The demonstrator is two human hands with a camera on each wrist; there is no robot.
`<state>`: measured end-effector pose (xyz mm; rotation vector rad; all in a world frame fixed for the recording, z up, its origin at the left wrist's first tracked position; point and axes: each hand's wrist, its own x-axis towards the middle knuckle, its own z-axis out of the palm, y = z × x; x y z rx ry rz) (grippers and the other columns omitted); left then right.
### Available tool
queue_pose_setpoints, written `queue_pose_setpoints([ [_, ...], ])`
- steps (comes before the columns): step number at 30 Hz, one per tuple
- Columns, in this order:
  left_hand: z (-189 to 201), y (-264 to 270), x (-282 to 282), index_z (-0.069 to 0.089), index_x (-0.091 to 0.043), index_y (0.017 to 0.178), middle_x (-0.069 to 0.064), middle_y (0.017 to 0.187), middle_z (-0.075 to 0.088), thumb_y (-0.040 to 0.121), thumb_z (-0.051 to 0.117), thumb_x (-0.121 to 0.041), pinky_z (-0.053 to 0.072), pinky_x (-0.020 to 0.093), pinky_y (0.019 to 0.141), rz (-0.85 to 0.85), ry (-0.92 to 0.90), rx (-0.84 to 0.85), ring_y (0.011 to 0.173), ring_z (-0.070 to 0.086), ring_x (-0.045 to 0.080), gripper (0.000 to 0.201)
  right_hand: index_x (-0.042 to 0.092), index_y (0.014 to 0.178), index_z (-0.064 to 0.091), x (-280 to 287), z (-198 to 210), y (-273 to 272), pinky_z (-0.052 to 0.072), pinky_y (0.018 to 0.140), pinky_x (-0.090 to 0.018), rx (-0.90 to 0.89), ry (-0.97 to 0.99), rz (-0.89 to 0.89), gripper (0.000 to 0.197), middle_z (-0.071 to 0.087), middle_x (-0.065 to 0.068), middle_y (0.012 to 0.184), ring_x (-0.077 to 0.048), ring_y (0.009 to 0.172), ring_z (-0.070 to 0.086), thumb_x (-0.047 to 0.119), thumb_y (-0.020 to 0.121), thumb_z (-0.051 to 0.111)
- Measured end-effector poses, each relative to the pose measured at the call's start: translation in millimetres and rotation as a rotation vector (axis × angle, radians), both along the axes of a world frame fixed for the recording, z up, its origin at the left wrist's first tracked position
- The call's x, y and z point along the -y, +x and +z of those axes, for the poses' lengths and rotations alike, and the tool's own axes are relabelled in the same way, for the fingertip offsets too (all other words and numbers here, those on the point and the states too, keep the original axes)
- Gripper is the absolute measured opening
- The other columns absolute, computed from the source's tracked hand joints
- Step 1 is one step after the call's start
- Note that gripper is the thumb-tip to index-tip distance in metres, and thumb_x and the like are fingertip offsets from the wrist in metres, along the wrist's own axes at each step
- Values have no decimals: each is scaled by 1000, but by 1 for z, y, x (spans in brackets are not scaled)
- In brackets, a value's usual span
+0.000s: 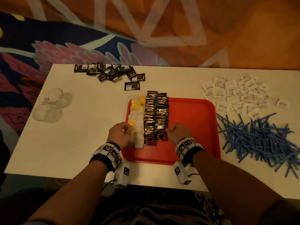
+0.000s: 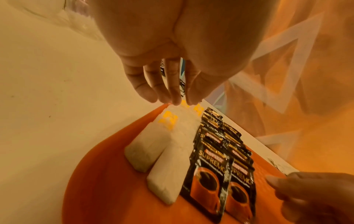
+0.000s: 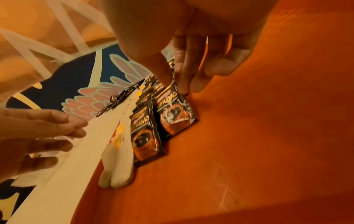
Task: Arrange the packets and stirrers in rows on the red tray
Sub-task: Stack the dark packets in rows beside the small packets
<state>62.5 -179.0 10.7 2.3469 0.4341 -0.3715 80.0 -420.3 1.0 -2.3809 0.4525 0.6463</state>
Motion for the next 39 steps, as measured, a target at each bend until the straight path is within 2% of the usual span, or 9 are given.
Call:
queue_pose_setpoints([
  [3, 3, 16, -7, 68, -22, 103, 5, 108, 66, 92, 63, -19, 45, 28, 83, -42, 77, 12, 94, 61, 22, 12, 22, 81, 55, 7, 5, 9, 56, 68, -34, 20, 62, 13, 21, 62, 2, 83, -16, 76, 61, 41, 89, 62],
  [6, 4, 40, -16, 63, -21, 122, 13, 122, 56, 92, 63, -26, 46, 37, 96, -122, 157, -26, 109, 57, 31, 30, 24, 78, 56, 2, 12, 18, 53, 65, -28, 56, 71, 22, 20, 62, 5, 82, -10, 75, 60, 39, 90, 63],
  [11, 1, 108, -32, 43, -22, 145, 11, 151, 30, 94, 60, -36, 37, 45, 110, -339, 354, -89, 136, 33, 35, 55, 28, 76, 53, -19, 19, 38, 40, 52, -16, 105, 16, 121, 20, 60, 10, 78, -3, 69, 56, 37, 92, 60],
  [19, -17, 244, -44, 24, -28, 155, 12, 163, 10, 90, 62, -42, 24, 54, 117, -611, 513, -50, 148, 11, 39, 76, 31, 87, 57, -64, 28, 52, 39, 54, -11, 26, 30, 112, 8, 57, 16, 85, 0, 74, 56, 32, 93, 61],
  [25, -46, 305, -51, 9, -44, 155, 5, 166, -14, 94, 58, -45, 0, 70, 115, -750, 508, -164, 149, -15, 44, 78, 30, 84, 61, -101, 19, 61, 47, 59, -17, 41, 33, 56, 9, 64, 13, 80, -3, 71, 60, 26, 92, 62],
  [27, -54, 306, -57, 7, -48, 155, 4, 166, -16, 96, 56, -43, 1, 72, 114, -796, 486, -227, 148, -16, 45, 77, 29, 85, 62, -112, 18, 63, 44, 57, -13, 40, 15, 72, 9, 63, 14, 78, -2, 71, 59, 25, 92, 62],
  [30, -60, 278, -68, 8, -49, 154, 1, 166, -11, 99, 51, -37, 9, 71, 114, -820, 495, -175, 150, -10, 44, 71, 28, 84, 61, -130, 19, 66, 42, 55, -10, 54, -14, 75, 10, 60, 15, 75, -1, 68, 57, 23, 92, 63],
  [34, -63, 218, -92, 11, -49, 154, -1, 167, -6, 102, 42, -28, 10, 71, 114, -775, 494, -109, 150, -8, 43, 64, 31, 84, 60, -159, 16, 80, 52, 63, -19, -23, 19, 99, 9, 66, 11, 83, -2, 71, 62, 29, 92, 62],
  [39, -63, 144, -128, 15, -40, 155, 2, 166, 3, 102, 45, -28, 15, 66, 115, -698, 487, -64, 150, 0, 42, 62, 27, 91, 62, -208, 9, 94, 54, 80, -27, -13, 1, 188, 1, 67, 3, 98, -16, 92, 64, 28, 92, 62],
])
